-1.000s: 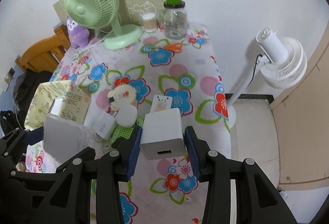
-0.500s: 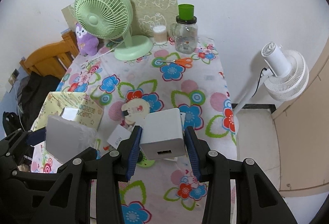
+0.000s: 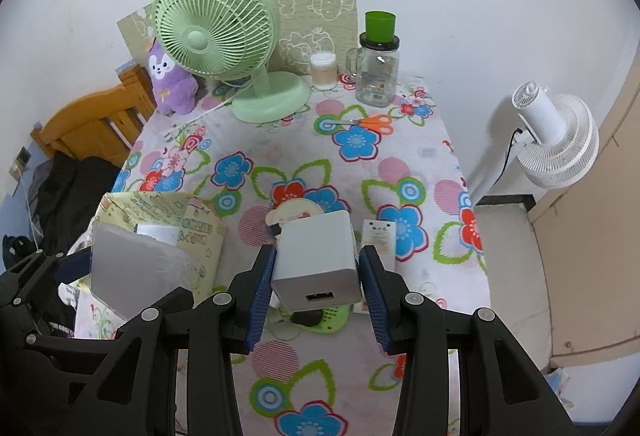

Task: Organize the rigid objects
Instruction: 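Carry the power bank with left gripper while right gripper carries the cube into the fabric box, then open left gripper releasing the power bank while right gripper releases the cube inside the box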

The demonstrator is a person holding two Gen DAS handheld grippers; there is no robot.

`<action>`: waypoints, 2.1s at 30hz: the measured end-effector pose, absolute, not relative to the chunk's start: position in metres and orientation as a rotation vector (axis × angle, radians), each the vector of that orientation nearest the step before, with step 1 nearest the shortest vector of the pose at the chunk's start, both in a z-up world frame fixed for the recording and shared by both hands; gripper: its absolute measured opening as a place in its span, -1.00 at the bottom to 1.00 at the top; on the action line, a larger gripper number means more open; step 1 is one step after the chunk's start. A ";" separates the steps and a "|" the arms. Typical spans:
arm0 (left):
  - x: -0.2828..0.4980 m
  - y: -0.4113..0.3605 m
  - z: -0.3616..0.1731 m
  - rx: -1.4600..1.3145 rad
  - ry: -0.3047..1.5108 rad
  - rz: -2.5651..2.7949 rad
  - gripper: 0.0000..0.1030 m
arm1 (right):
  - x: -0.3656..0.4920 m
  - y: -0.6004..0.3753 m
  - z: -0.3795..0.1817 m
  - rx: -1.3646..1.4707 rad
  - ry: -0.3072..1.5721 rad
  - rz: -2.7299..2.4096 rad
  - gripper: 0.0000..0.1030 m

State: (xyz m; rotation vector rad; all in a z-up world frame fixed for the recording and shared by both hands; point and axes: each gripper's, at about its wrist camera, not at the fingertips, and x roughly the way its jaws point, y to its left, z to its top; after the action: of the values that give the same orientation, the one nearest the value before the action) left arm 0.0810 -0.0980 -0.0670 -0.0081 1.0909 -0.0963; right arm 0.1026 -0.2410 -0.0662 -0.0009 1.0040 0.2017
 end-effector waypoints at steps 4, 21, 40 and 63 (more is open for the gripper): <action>0.083 -0.081 -0.070 0.000 1.099 -0.106 0.73 | 0.103 -0.224 -0.068 -0.001 1.010 0.195 -0.12; 0.095 -0.018 -0.088 0.023 1.134 -0.136 0.73 | 0.110 -0.151 -0.083 -0.014 1.042 0.170 -0.12; 0.104 0.035 -0.116 0.046 1.182 -0.122 0.73 | 0.125 -0.077 -0.104 -0.039 1.071 0.210 -0.12; 0.121 0.066 -0.161 0.037 1.295 -0.091 0.75 | 0.162 -0.032 -0.154 -0.070 1.166 0.219 -0.07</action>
State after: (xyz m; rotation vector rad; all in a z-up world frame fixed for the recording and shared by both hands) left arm 0.1213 0.0665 -0.1607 0.0373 1.2950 -0.0911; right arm 0.1618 -0.0325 -0.1539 -0.0702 1.1664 0.2190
